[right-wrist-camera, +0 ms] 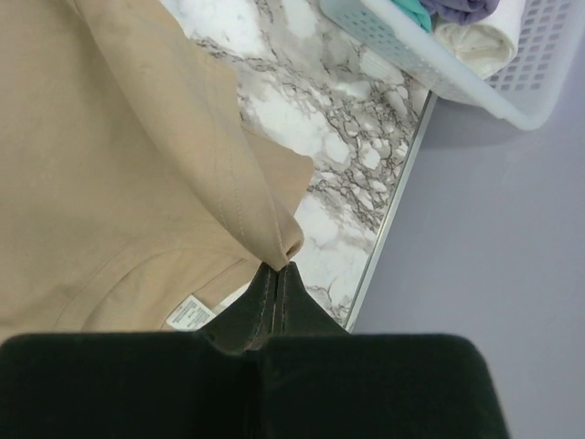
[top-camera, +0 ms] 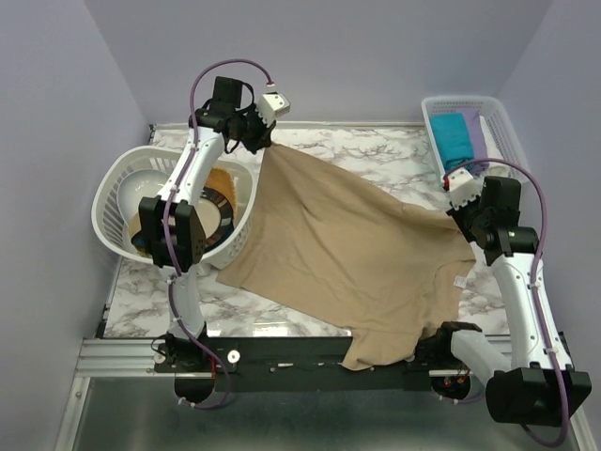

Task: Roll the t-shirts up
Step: Fold the T-shirt at the center of the board.

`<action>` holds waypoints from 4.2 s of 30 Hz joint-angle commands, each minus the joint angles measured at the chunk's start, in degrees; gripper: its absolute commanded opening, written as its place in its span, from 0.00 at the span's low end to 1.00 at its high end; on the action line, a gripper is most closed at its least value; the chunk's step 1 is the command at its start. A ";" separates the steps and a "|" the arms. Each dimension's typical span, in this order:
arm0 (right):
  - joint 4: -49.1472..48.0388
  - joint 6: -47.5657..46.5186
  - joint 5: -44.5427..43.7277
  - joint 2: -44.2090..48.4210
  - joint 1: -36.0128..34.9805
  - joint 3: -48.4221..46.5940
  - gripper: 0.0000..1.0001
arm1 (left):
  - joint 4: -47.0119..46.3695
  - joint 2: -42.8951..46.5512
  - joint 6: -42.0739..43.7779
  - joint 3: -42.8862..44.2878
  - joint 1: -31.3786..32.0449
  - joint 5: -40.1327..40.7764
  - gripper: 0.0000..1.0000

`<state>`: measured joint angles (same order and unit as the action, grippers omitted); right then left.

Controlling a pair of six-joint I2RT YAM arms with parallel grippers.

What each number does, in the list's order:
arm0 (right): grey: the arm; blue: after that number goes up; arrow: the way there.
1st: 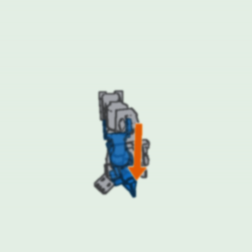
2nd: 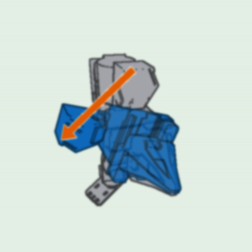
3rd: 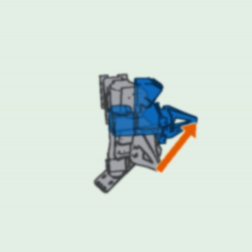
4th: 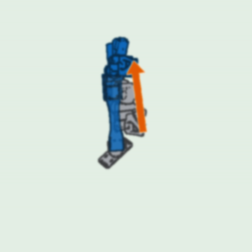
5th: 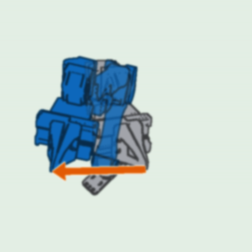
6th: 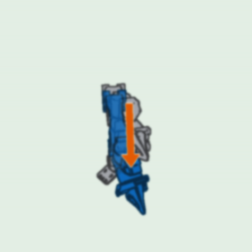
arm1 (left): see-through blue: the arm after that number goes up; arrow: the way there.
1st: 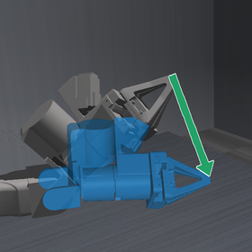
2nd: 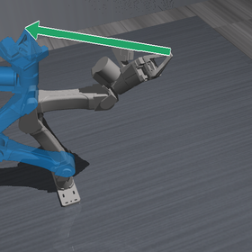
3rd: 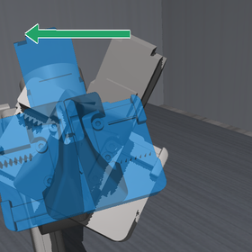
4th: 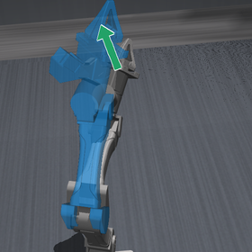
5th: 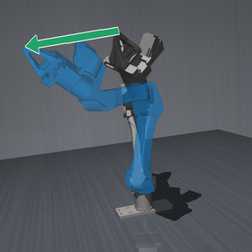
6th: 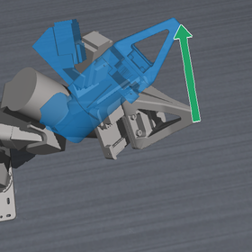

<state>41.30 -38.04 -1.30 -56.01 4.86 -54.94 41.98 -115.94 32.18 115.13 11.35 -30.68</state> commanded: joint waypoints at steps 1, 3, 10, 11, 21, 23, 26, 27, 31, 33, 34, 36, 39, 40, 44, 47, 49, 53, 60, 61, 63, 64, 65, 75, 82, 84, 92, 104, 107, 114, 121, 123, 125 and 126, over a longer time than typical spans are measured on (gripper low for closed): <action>5.37 -2.81 1.04 4.05 -0.12 1.67 0.00 | 13.03 -3.67 9.89 4.83 -0.28 -4.48 0.00; 6.07 -4.40 0.86 6.08 -0.12 3.60 0.00 | 15.94 -4.03 11.40 4.58 -0.28 -4.39 0.00; 6.68 -8.10 0.15 11.27 -0.12 8.27 0.00 | 19.19 -5.00 16.50 2.30 0.51 -2.81 0.00; 7.21 -8.27 0.33 11.45 -0.12 8.35 0.00 | 19.46 -4.82 17.29 1.68 0.51 -2.64 0.00; 12.21 -14.95 3.76 16.02 -0.12 11.96 0.01 | 26.22 -2.89 29.86 -4.12 0.51 1.14 0.00; 13.71 -16.71 5.86 16.54 -0.12 11.96 0.00 | 27.36 -3.15 32.57 -4.21 0.60 2.80 0.00; 15.39 -17.85 7.80 17.16 -0.12 11.96 0.00 | 29.20 -3.41 36.17 -4.39 0.69 4.65 0.00; 16.09 -18.20 7.98 17.16 -0.12 11.87 0.00 | 29.91 -3.42 37.50 -4.30 0.69 5.10 0.00; 17.06 -19.43 9.03 17.42 -0.12 12.05 0.00 | 32.29 -2.63 44.09 -6.31 1.21 8.43 0.00; 17.32 -19.79 9.73 17.42 -0.12 12.31 0.00 | 33.43 -2.71 48.56 -6.67 1.83 11.23 0.00; 17.32 -20.05 10.17 17.34 -0.12 12.40 0.00 | 33.87 -2.89 50.15 -6.50 2.52 12.12 0.00; 16.89 -20.14 10.27 16.90 -0.12 12.40 0.00 | 35.36 -3.33 52.62 -5.97 3.14 14.06 0.00; 16.97 -20.40 10.70 16.28 -0.12 12.22 0.01 | 37.91 -4.12 58.33 -5.36 4.90 18.36 0.00; 16.97 -20.23 11.05 16.11 -0.12 12.05 0.00 | 38.61 -4.29 60.61 -5.53 5.34 20.63 0.00; 17.59 -21.37 12.29 15.58 -0.12 11.96 0.01 | 42.48 -5.17 64.74 -6.85 8.23 27.65 0.00; 18.29 -22.60 13.34 15.40 -0.12 11.87 0.01 | 44.06 -5.52 67.73 -8.60 9.21 33.98 0.00; 19.69 -23.82 14.74 15.40 -0.12 11.78 0.00 | 44.33 -5.35 69.41 -10.18 9.65 36.73 0.00; 20.66 -25.32 15.36 15.32 -0.12 12.66 0.00 | 44.77 -5.52 71.70 -12.82 10.18 42.62 0.00; 20.93 -24.89 16.77 13.74 -0.12 12.84 0.00 | 44.86 -5.17 73.28 -15.99 11.76 45.88 0.00; 20.58 -24.54 16.60 13.04 -0.12 12.92 0.00 | 44.95 -5.09 73.11 -15.99 11.93 44.75 0.00; 19.53 -24.27 16.24 12.42 -0.12 12.93 0.00 | 44.95 -5.26 71.79 -15.55 12.72 43.51 0.00; 19.09 -23.92 16.15 11.81 -0.12 12.93 0.00 | 44.95 -5.61 71.27 -15.12 12.90 42.99 0.00; 18.82 -23.83 16.15 11.54 -0.12 12.93 0.00 | 44.95 -5.79 70.31 -15.02 13.08 42.28 0.00; 20.31 -25.85 17.91 6.88 -0.12 11.43 0.00 | 44.95 -5.70 69.07 -19.06 13.61 40.69 0.00; 20.58 -26.21 19.67 3.19 -0.12 10.73 0.01 | 45.12 -6.40 66.17 -22.05 14.92 37.11 0.00; 20.66 -26.38 19.41 2.57 -0.12 10.64 0.00 | 45.21 -6.40 65.03 -22.75 15.63 36.04 0.00; 20.75 -26.91 19.49 1.96 -0.12 10.91 0.00 | 45.30 -7.02 61.95 -22.24 15.89 30.85 0.00; 22.24 -28.05 19.23 3.10 -0.12 12.22 0.00 | 45.21 -8.16 63.09 -21.80 15.89 33.93 0.00; 22.95 -28.75 18.88 3.54 -0.20 12.40 0.00 | 45.12 -9.30 62.39 -17.78 16.24 33.93 0.00; 24.09 -28.76 18.61 3.71 -0.12 10.73 0.00 | 45.04 -10.10 62.91 -9.05 16.59 36.64 0.00; 19.09 -28.32 15.81 4.24 -0.12 13.63 0.01 | 45.12 -11.85 60.98 -7.03 16.68 38.76 0.00; 18.38 -28.32 15.19 3.72 0.23 13.54 0.00 | 45.12 -12.64 60.10 -6.24 16.77 38.76 0.00; 18.03 -28.84 15.36 2.49 2.24 13.11 0.01 | 45.12 -13.69 59.40 -4.84 16.77 38.41 0.00; 17.94 -29.63 15.36 1.79 3.39 12.67 0.00 | 45.04 -14.13 58.70 -4.13 16.77 38.24 0.00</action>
<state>61.39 -66.11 15.51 -52.58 5.04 -41.93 76.44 -127.39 93.06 108.05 27.88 6.46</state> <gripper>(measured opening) 0.011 0.004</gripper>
